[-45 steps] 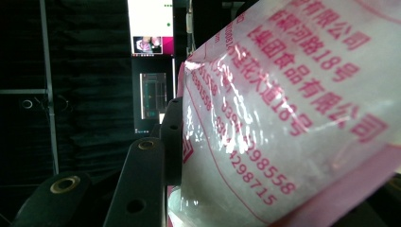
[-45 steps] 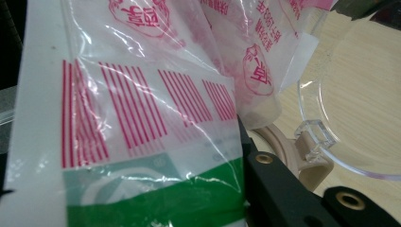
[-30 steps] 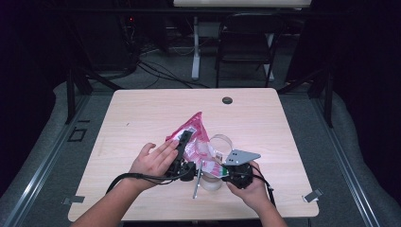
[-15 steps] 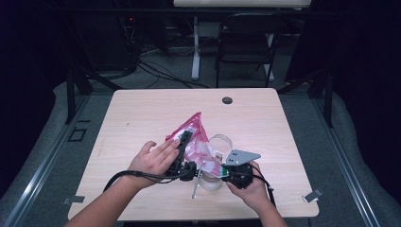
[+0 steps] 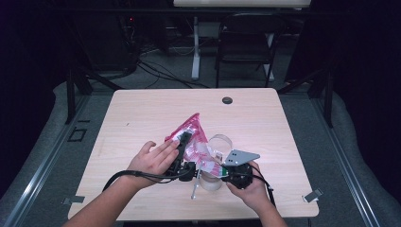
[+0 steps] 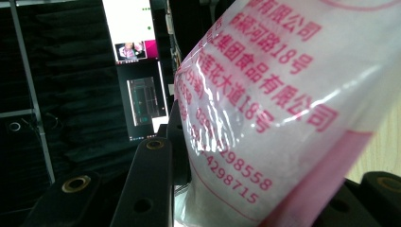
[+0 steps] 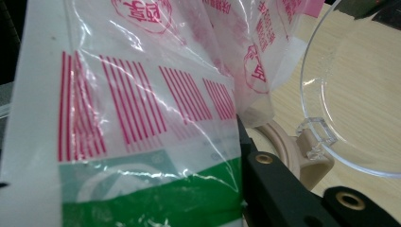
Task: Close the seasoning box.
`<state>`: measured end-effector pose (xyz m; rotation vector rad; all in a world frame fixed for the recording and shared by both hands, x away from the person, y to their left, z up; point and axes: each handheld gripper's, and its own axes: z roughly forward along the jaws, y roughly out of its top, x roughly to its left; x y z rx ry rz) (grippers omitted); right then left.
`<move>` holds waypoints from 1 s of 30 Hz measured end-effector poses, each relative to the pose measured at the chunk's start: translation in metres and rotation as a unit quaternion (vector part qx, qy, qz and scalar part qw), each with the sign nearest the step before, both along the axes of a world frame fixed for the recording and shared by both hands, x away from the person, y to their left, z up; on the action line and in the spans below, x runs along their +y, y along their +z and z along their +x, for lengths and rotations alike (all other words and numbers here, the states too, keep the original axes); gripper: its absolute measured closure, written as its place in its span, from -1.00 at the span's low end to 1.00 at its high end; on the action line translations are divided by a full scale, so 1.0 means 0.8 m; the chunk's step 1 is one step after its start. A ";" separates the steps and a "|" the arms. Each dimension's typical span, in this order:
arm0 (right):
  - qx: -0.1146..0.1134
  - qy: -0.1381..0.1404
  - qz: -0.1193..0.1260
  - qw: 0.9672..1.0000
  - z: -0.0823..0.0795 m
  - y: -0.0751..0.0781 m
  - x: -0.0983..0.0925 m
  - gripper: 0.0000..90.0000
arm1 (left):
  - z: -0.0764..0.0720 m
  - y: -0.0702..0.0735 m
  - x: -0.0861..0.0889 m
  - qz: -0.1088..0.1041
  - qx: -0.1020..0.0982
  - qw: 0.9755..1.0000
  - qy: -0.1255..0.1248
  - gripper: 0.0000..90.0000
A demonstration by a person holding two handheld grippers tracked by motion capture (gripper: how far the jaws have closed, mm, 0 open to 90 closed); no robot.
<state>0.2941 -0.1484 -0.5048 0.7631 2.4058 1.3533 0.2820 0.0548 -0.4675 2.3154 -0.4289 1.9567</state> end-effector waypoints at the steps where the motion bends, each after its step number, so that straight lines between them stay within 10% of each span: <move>1: 0.000 -0.001 0.001 1.000 0.000 0.000 0.000 1.00 | 0.000 0.000 -0.001 0.004 0.000 1.000 -0.001 0.54; 30: 0.002 -0.002 0.004 1.000 0.001 0.000 -0.003 1.00 | -0.002 0.008 -0.008 0.016 0.007 1.000 0.003 0.53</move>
